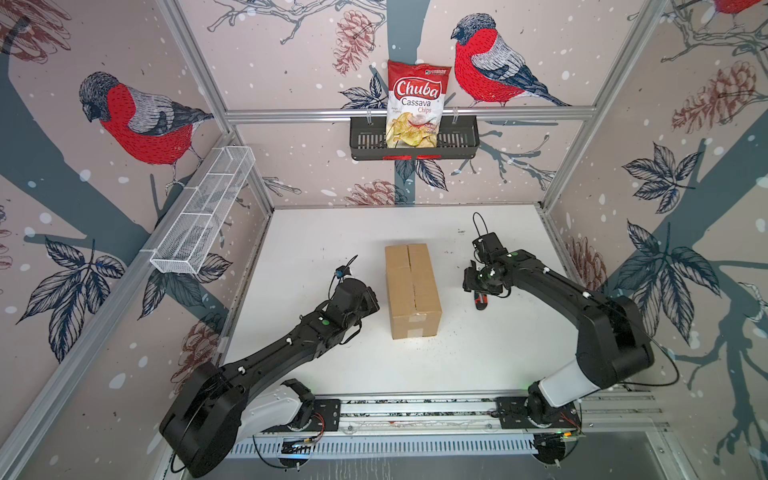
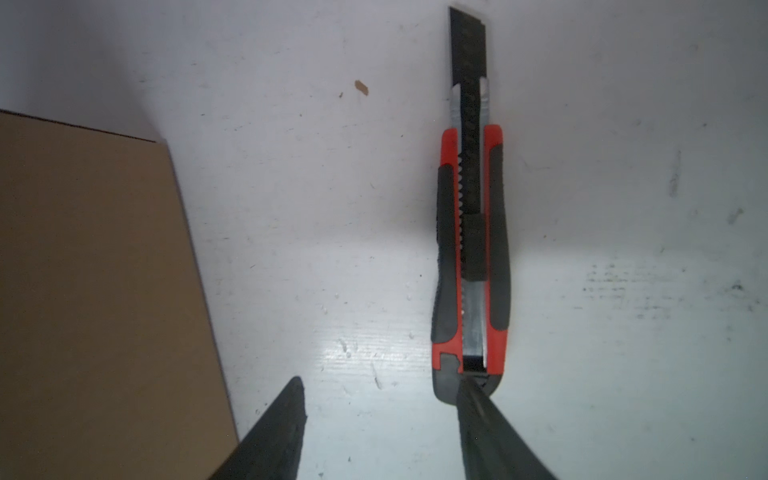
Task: Unpack the express box
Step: 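Grasp the red utility knife from the table with the right gripper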
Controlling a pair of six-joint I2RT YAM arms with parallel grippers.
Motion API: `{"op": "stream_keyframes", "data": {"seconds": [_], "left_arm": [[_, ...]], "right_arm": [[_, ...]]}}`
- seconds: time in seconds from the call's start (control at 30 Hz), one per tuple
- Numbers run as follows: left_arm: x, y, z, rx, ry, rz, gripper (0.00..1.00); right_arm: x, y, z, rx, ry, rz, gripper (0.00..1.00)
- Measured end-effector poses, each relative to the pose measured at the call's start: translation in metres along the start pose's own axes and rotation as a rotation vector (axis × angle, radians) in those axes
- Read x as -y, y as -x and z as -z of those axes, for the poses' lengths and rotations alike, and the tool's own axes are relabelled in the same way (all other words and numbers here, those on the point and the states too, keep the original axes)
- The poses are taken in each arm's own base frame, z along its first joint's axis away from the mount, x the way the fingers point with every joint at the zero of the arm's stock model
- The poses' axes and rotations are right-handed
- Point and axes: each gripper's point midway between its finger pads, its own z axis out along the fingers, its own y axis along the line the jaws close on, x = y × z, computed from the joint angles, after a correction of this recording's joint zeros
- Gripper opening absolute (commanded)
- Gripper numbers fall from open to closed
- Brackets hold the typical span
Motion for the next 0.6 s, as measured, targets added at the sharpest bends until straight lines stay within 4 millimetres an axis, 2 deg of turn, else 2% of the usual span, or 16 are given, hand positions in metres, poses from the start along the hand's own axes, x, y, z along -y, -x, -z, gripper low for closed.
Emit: {"op": "stream_keyframes", "data": {"seconds": [0.37,0.6], "left_arm": [[0.0,0.0,-0.003,-0.008,0.01,-0.002,0.09],[0.0,-0.001,-0.006,-0.014,0.015,-0.003,0.09]], "right_arm": [[0.04,0.007,-0.031,-0.06,-0.106,-0.004,0.57],[0.049,0.01,-0.051,-0.095,-0.12,0.004,0.55]]}}
